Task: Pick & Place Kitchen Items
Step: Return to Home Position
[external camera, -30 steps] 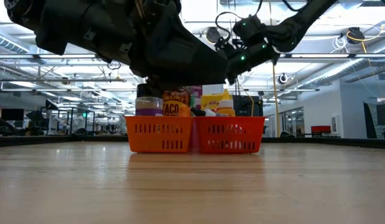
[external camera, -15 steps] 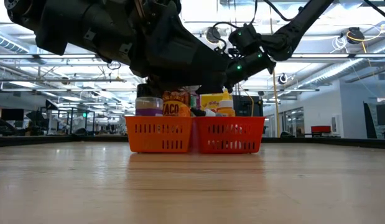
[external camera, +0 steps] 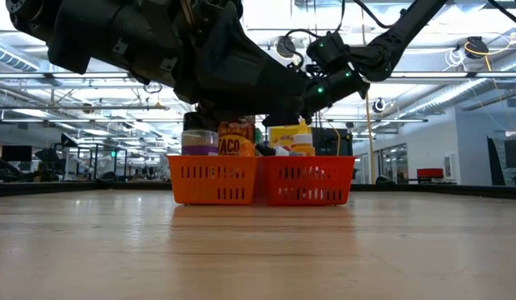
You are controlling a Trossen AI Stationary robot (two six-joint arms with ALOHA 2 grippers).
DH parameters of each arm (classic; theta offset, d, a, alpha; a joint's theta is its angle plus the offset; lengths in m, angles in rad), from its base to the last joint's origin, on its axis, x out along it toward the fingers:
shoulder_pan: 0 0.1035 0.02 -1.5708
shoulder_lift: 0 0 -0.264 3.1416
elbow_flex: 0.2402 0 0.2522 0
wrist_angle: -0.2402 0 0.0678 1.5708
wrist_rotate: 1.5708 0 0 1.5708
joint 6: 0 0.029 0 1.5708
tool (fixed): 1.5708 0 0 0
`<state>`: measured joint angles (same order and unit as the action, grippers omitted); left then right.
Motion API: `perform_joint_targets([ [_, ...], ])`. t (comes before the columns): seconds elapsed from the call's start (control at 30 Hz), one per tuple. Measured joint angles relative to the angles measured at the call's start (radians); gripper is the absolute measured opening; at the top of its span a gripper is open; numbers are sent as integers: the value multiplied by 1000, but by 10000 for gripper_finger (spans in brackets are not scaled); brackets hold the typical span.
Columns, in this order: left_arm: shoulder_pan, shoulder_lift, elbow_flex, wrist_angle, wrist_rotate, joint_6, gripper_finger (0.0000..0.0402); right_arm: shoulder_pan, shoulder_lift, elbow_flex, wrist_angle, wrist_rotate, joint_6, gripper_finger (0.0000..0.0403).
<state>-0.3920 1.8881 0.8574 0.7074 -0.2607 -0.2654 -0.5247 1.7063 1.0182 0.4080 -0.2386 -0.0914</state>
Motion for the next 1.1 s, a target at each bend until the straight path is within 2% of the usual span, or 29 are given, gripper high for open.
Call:
perform_joint_targets([
  [0.27,0,0,0,0,0,0,141,12,0,0,1,1,1,65],
  [0.6,0,0,0,2,-2,0,141,75,-61,-1,-10,-2,2,66],
  [0.7,0,-1,0,3,-7,9,141,92,-106,-1,-59,-56,44,68],
  [0.77,-2,-18,-2,-5,-32,23,140,103,-154,-18,-61,-144,79,68],
  [0.83,-4,-44,-2,-5,-45,30,141,125,-216,-50,-51,-178,87,65],
  [0.97,-12,-145,-4,-137,-88,41,140,183,-367,-157,-54,-101,87,52],
  [1.1,-2,-272,-5,-329,-180,88,140,230,-523,-283,-49,-75,101,40],
])
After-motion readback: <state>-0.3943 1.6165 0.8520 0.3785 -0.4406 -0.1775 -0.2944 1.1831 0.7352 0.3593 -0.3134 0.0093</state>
